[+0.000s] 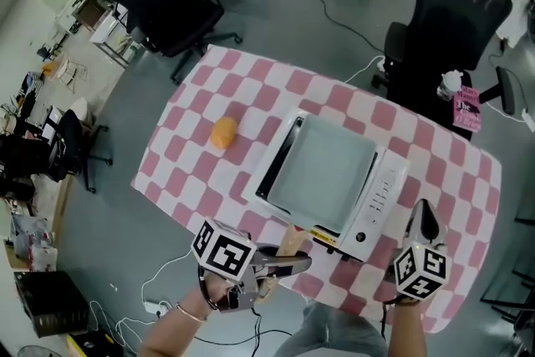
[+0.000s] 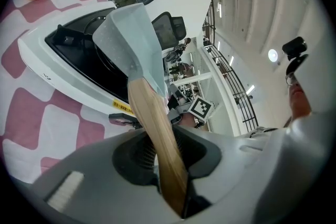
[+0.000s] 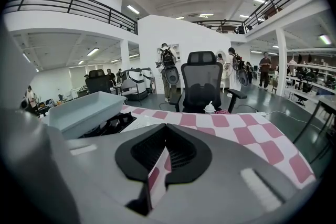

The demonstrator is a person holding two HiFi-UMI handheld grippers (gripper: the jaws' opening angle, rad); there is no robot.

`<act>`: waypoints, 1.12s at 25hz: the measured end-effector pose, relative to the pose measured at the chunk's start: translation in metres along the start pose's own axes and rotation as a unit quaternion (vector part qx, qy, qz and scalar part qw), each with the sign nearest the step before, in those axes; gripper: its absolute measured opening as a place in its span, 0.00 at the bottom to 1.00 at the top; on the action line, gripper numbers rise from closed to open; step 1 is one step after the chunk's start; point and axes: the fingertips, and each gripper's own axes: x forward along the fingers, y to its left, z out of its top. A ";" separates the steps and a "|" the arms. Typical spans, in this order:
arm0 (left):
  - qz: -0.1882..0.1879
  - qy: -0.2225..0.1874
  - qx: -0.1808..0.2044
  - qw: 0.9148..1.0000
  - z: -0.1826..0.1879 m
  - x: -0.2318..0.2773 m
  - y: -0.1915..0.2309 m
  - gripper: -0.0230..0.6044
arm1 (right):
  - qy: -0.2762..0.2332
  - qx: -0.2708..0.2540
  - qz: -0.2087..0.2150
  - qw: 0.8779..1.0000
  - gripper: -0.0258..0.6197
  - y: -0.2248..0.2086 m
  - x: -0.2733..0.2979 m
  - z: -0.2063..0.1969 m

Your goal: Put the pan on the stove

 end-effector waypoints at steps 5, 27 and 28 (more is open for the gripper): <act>0.012 0.009 0.007 1.000 -0.001 -0.001 0.007 0.17 | 0.004 0.000 0.002 1.000 0.06 0.004 0.002 -0.003; -0.005 -0.001 -0.010 1.000 0.001 -0.002 0.016 0.16 | 0.015 0.000 0.010 1.000 0.05 0.015 0.009 -0.011; -0.005 -0.001 -0.009 1.000 0.001 -0.002 0.017 0.16 | 0.015 0.000 0.010 1.000 0.06 0.015 0.009 -0.011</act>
